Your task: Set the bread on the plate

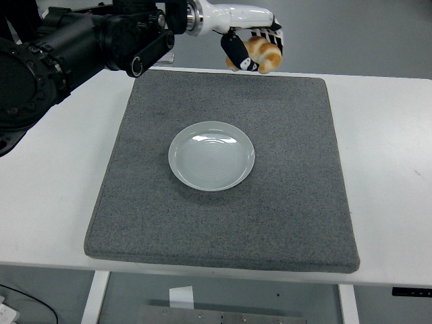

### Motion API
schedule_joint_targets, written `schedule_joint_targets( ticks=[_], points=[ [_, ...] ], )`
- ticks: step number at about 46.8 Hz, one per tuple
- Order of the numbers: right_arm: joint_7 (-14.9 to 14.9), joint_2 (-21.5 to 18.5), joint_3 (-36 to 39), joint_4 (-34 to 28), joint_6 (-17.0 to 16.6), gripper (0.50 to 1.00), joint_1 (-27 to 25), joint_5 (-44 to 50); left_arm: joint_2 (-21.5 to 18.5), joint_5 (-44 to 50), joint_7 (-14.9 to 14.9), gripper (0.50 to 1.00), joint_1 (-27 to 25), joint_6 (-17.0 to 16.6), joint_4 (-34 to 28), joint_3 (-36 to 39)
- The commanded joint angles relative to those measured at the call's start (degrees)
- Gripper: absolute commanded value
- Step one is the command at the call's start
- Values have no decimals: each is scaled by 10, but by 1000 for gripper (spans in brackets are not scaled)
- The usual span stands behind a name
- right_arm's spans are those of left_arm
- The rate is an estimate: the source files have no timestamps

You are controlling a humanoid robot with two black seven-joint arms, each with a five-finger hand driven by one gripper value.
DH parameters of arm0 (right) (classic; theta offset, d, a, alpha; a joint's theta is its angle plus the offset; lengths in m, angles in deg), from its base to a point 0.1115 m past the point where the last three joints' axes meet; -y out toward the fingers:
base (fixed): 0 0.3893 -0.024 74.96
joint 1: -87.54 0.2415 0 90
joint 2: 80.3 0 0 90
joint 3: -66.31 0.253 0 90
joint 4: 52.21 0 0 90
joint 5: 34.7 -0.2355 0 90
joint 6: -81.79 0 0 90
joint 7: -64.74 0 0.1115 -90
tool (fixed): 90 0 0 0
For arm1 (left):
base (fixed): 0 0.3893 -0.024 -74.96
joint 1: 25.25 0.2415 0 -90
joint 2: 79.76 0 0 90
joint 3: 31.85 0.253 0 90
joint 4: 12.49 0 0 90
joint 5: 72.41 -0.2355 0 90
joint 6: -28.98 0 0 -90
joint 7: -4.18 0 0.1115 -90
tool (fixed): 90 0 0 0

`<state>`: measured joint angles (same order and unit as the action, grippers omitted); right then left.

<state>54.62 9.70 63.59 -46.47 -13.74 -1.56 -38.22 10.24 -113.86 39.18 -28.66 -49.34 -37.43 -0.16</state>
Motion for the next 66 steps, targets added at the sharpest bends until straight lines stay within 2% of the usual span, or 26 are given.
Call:
schedule_joint_targets(
  ticks=[1,6,11,19,26,32,51,58,62,66],
  points=[
    [0,0,0,1,0,932,0,0,-1,-38,0,500,-9,-5,-69,-1],
    [0,0,0,1,0,932,0,0,-36,-92,0,500,-19,-33,-156,-1],
    [0,0,0,0,0,932,0,0,-66,-126,0,500,-19,-53,-204,0],
    [0,0,0,1,0,932,0,0,-107,-153,0,500,-17,-57,-220,1],
    [0,0,0,1,0,932,0,0,-156,-196,0,500,-14,-58,-262,1],
    [0,0,0,1,0,932,0,0,-181,-226,0,500,-5,-75,-277,1],
    [0,0,0,1,0,932,0,0,-177,-269,0,500,70,-143,-247,6],
    [0,0,0,1,0,932,0,0,-173,-270,0,500,89,-158,-239,6],
    [0,0,0,0,0,932,0,0,-162,-270,0,500,98,-174,-232,6],
    [0,0,0,0,0,932,0,0,-150,-270,0,500,104,-176,-224,6]
  ],
)
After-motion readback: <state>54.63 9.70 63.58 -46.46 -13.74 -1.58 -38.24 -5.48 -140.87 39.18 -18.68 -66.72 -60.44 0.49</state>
